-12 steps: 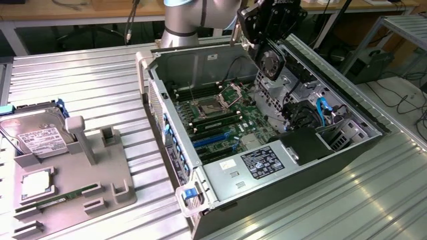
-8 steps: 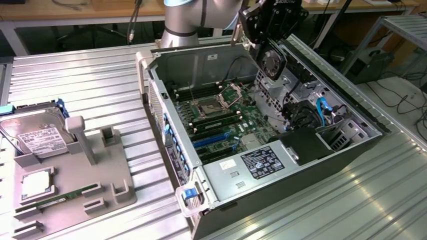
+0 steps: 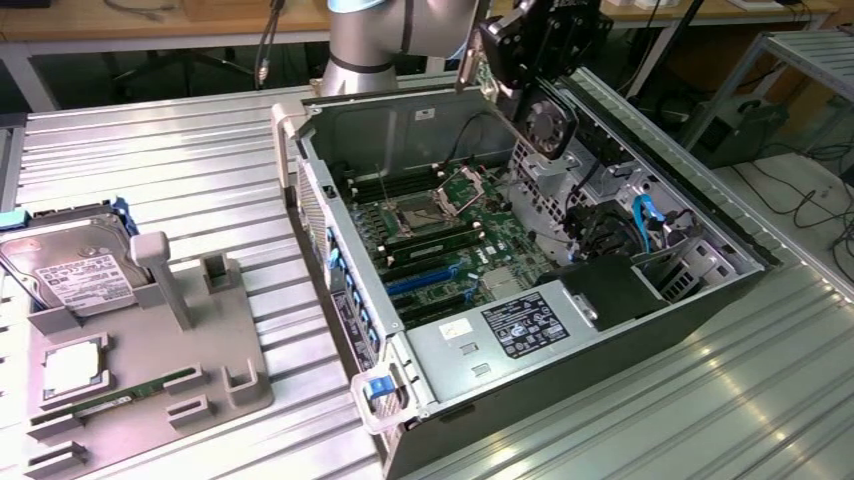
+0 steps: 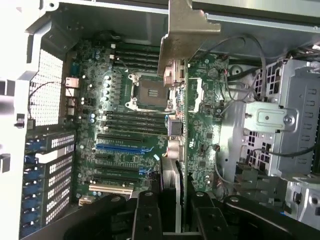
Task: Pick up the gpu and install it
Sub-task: 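Insert the gpu into the slot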
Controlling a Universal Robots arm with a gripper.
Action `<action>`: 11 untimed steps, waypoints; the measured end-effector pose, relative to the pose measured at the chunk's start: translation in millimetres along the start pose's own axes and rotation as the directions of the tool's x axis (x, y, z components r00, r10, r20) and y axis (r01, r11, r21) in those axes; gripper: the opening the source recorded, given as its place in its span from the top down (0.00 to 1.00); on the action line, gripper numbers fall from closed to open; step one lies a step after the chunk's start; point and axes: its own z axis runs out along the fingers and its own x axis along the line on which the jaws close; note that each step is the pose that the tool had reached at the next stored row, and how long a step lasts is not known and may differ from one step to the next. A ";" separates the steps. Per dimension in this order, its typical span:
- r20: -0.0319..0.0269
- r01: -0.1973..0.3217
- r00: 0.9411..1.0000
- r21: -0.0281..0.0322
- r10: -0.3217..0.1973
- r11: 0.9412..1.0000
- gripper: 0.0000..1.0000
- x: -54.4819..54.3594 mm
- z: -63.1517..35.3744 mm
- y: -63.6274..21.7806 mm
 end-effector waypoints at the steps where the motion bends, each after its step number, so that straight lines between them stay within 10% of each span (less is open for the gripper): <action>1: 0.000 0.015 1.000 0.000 -0.015 1.000 0.72 0.0 0.0 0.0; 11: -0.004 0.148 0.989 -0.003 -0.148 0.989 0.72 0.0 0.0 -0.2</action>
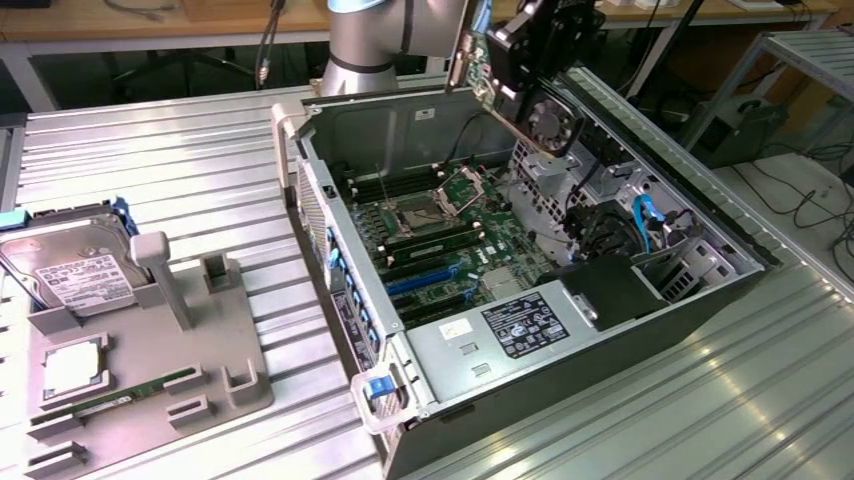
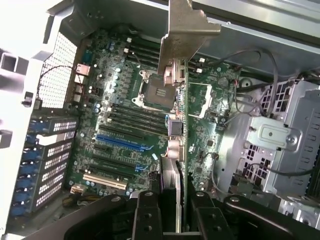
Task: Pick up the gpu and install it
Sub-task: 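Insert the gpu into the slot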
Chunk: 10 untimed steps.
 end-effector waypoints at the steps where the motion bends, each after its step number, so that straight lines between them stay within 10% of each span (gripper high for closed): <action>1: 0.000 0.016 1.000 0.000 -0.016 1.000 0.72 0.0 0.0 0.0; 10: -0.005 0.170 0.985 -0.004 -0.170 0.985 0.72 0.0 0.0 0.0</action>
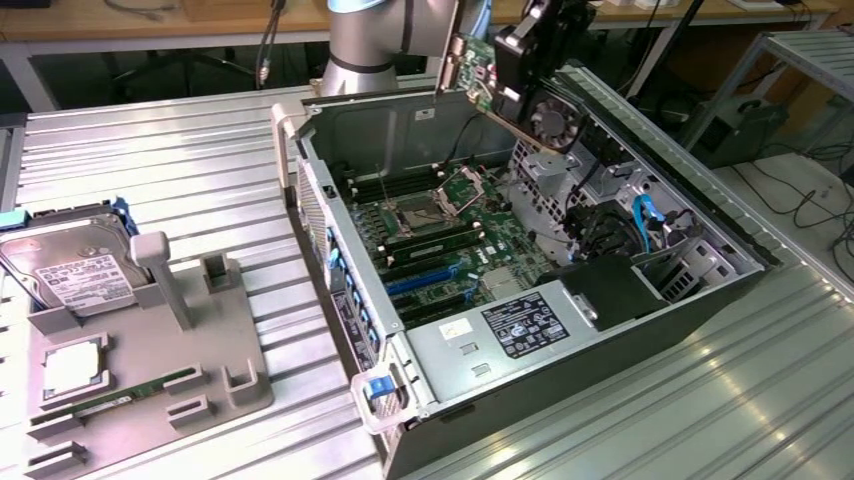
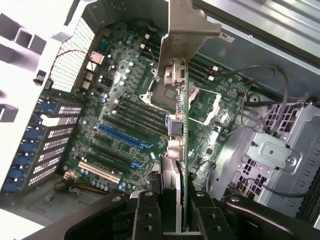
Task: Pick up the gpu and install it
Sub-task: 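Insert the gpu into the slot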
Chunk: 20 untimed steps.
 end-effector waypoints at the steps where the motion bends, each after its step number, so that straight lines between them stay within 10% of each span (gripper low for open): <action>1: 0.000 0.012 1.000 0.000 -0.012 1.000 0.72 0.0 0.0 0.0; 11: -0.004 0.149 0.989 -0.003 -0.149 0.989 0.72 0.0 0.0 -0.1; 20: -0.008 0.287 0.958 -0.007 -0.287 0.958 0.72 0.0 0.0 -0.1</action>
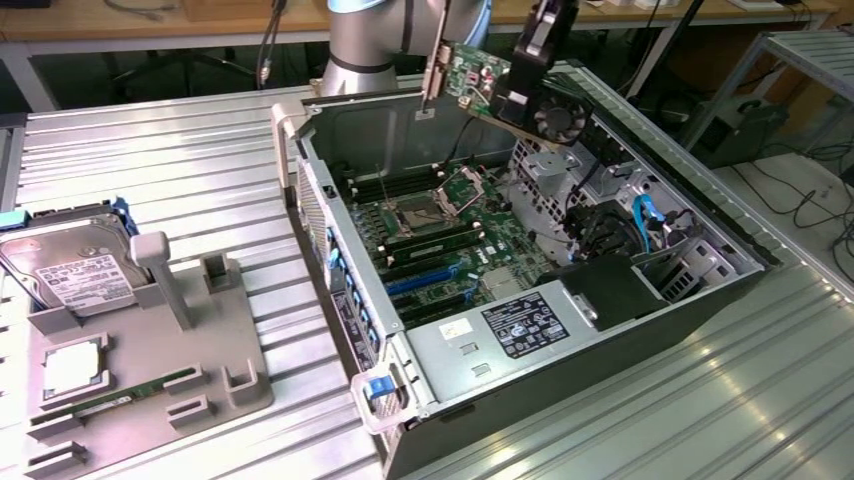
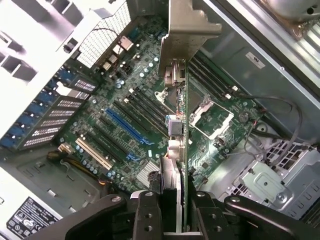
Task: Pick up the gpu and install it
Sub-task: 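Insert the gpu into the slot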
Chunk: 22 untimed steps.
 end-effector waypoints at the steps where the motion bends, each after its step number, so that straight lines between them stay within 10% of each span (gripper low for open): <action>1: 0.000 0.014 1.000 0.000 -0.014 1.000 0.72 0.0 0.0 0.0; 11: -0.004 0.161 0.987 -0.004 -0.161 0.987 0.72 0.0 0.1 0.0; 22: -0.009 0.342 0.940 -0.009 -0.342 0.940 0.72 0.0 0.3 0.0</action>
